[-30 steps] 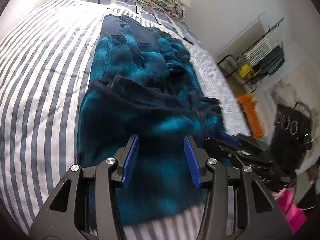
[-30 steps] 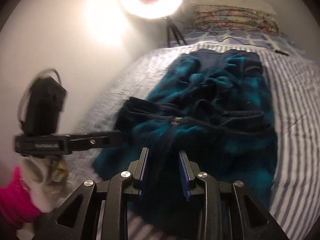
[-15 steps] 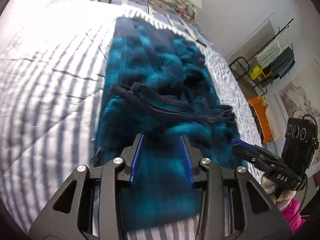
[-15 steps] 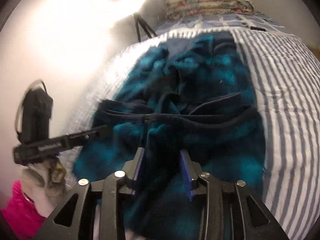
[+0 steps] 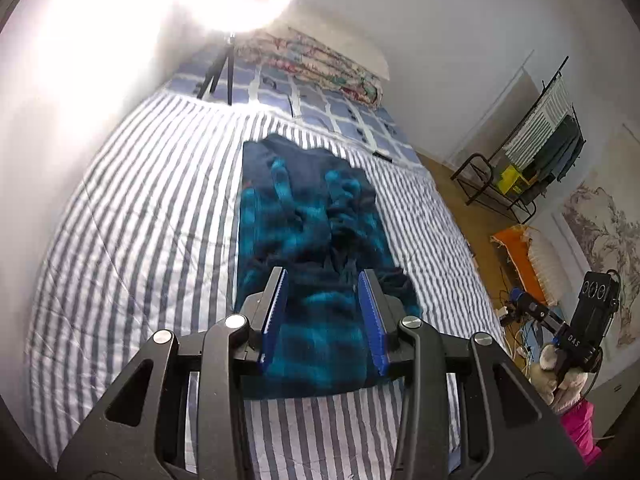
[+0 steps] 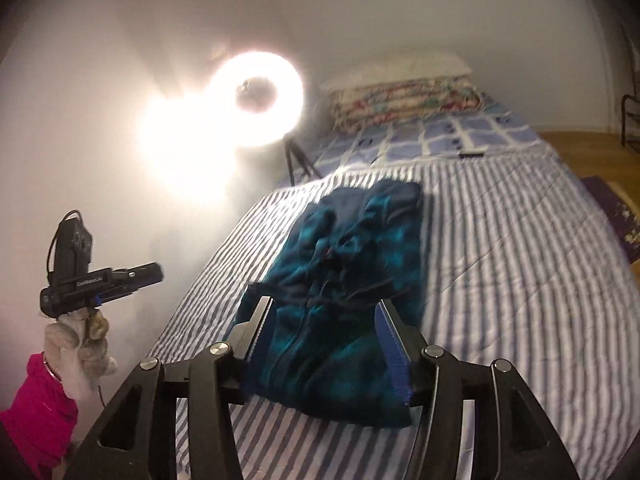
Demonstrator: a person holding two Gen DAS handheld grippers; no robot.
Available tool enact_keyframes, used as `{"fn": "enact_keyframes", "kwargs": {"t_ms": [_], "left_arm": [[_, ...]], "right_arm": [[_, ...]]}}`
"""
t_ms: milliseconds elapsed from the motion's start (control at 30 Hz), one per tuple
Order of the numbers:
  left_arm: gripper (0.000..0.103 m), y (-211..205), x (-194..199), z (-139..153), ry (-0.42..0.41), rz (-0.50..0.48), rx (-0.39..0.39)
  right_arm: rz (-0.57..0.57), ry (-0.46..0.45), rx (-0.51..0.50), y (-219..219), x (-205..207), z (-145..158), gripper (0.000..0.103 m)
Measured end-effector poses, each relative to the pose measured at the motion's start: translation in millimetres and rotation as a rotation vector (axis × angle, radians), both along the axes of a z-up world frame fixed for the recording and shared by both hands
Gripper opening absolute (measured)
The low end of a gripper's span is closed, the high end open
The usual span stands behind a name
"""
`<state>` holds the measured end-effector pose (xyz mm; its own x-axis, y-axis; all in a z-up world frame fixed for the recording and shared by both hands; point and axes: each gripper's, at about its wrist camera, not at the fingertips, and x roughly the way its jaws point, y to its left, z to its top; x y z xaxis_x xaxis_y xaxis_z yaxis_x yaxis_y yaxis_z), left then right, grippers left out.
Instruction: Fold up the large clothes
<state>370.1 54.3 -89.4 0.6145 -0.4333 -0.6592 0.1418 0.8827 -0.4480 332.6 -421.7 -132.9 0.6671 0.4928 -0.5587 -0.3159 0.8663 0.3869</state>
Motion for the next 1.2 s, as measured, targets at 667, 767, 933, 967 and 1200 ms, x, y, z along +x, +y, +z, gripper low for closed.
{"fn": "enact_keyframes", "kwargs": {"t_ms": [667, 767, 933, 967, 1200], "left_arm": [[0.05, 42, 238, -120, 0.188, 0.024, -0.12], [0.05, 44, 277, -149, 0.219, 0.016, -0.139], [0.05, 38, 320, -186, 0.249, -0.008, -0.156], [0.05, 36, 327, -193, 0.254, -0.011, -0.149], [0.05, 5, 359, -218, 0.262, -0.042, -0.1]], "right_arm": [[-0.064, 0.175, 0.116, -21, 208, -49, 0.062], [-0.061, 0.209, 0.101, -17, 245, -74, 0.062], [-0.064, 0.263, 0.098, -11, 302, -116, 0.062], [-0.064, 0.269, 0.098, -11, 310, -122, 0.062], [-0.055, 0.296, 0.046, 3, 365, -156, 0.058]]}}
